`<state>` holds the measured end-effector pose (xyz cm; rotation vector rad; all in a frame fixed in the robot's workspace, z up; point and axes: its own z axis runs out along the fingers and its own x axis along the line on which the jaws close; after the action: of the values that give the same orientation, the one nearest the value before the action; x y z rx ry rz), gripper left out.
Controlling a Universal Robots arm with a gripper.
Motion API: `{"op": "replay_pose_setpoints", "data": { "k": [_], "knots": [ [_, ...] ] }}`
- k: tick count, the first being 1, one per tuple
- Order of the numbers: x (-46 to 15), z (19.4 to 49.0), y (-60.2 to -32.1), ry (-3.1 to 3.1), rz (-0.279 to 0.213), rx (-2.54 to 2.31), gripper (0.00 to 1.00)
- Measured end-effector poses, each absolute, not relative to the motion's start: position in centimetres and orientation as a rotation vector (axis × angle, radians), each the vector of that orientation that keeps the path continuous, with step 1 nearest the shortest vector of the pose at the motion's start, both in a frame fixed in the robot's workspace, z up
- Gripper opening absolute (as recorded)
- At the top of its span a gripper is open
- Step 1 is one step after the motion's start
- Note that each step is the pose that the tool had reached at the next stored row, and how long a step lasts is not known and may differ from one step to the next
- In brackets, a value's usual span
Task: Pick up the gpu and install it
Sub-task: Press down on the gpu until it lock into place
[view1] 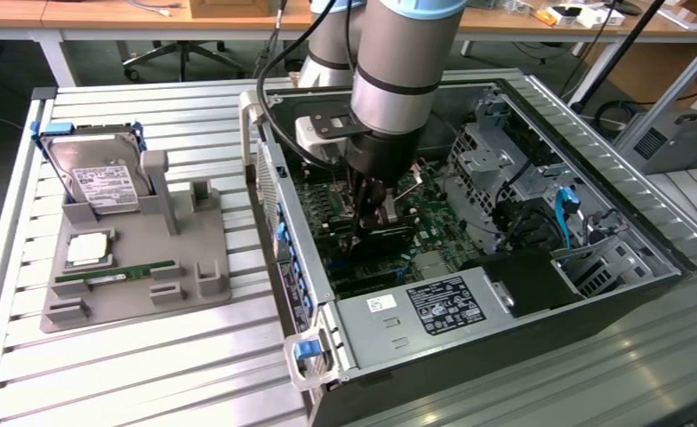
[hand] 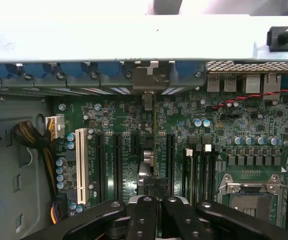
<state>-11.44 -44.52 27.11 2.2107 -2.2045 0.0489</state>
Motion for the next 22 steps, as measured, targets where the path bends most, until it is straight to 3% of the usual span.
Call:
{"op": "replay_pose_setpoints", "data": {
  "k": [22],
  "knots": [
    [-12.11,26.90,-44.53,-2.204,0.049,2.210,0.11]
  ]
}}
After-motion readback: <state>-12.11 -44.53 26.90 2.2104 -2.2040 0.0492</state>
